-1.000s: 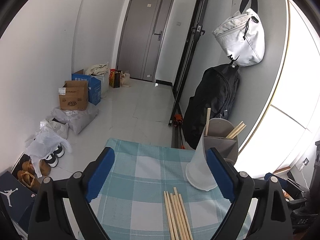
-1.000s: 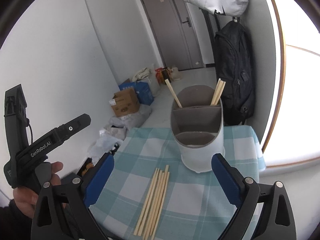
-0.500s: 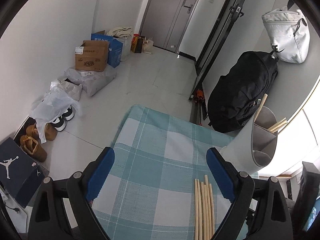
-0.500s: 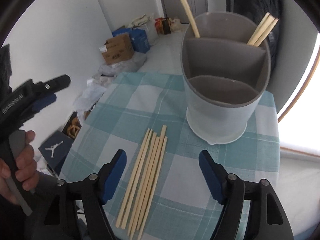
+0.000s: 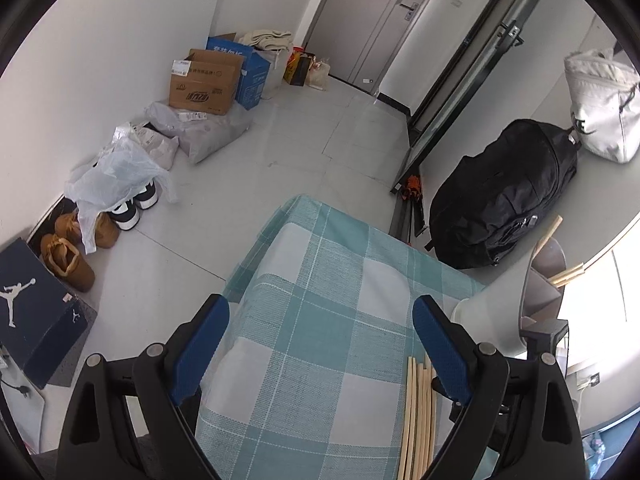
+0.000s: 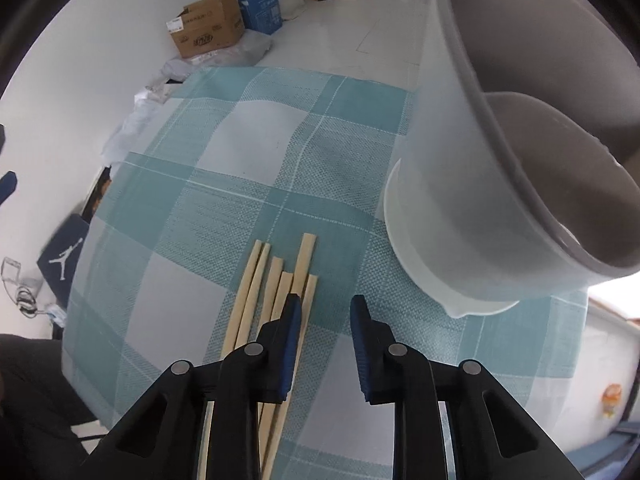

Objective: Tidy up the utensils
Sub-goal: 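Lower both tools toward the chopstick bundle on the cloth, then close the right tool on a chopstick from the bundle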

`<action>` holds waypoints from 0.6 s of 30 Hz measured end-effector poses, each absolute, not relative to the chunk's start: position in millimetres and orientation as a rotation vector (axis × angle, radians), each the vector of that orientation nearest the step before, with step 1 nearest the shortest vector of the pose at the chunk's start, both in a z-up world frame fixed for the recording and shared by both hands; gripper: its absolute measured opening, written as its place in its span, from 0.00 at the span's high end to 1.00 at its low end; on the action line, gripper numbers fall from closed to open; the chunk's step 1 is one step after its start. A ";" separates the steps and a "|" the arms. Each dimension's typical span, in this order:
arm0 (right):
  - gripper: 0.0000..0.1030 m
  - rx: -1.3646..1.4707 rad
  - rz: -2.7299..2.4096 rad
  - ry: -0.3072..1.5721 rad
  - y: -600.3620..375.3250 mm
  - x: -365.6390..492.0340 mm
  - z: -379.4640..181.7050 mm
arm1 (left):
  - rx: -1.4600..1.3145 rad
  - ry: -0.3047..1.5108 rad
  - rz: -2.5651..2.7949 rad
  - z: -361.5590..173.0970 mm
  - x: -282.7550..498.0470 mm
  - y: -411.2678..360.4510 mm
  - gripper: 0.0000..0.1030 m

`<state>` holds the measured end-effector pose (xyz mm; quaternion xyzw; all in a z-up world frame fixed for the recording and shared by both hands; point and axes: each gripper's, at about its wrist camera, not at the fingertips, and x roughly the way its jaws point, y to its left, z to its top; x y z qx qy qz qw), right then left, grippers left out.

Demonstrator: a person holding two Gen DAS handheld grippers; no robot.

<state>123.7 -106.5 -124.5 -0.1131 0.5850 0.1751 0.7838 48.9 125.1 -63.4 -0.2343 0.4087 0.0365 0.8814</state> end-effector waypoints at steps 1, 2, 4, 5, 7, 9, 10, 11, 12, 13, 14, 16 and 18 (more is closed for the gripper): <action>0.78 -0.257 0.376 1.263 -104.3 122.6 -125.3 | -0.495 0.851 0.081 -63.5 49.1 127.4 0.12; 0.79 -0.265 0.374 1.258 -102.3 122.1 -123.7 | -0.501 0.852 0.085 -63.8 49.1 128.5 0.12; 0.79 -0.291 0.359 1.255 -98.8 121.8 -122.0 | -0.514 0.859 0.086 -64.9 50.2 130.1 0.12; 0.79 -0.294 0.355 1.256 -97.2 124.6 -122.6 | -0.521 0.862 0.084 -65.2 50.2 130.4 0.12; 0.79 -0.293 0.346 1.262 -92.8 125.6 -123.0 | -0.525 0.867 0.080 -66.2 51.1 131.8 0.12; 0.79 -0.277 0.338 1.275 -92.2 129.4 -123.5 | -0.525 0.868 0.075 -66.2 50.7 132.8 0.12; 0.79 -0.266 0.337 1.279 -92.0 130.5 -124.0 | -0.526 0.867 0.074 -66.0 50.3 133.3 0.12; 0.79 -0.247 0.344 1.288 -93.2 130.4 -125.0 | -0.529 0.865 0.075 -65.9 50.0 133.5 0.12; 0.80 -0.237 0.349 1.305 -94.7 129.5 -127.9 | -0.531 0.865 0.075 -65.7 49.6 134.7 0.12; 0.82 -0.233 0.349 1.289 -94.7 129.6 -128.0 | -0.532 0.867 0.076 -66.1 49.2 135.2 0.12; 0.86 -0.228 0.356 1.287 -94.9 129.2 -127.6 | -0.535 0.869 0.076 -66.7 49.1 135.9 0.12; 0.90 -0.209 0.368 1.279 -98.5 127.6 -126.1 | -0.544 0.875 0.078 -68.0 49.2 137.7 0.12; 0.92 -0.192 0.370 1.266 -99.5 127.2 -125.0 | -0.550 0.883 0.083 -70.0 50.1 138.7 0.12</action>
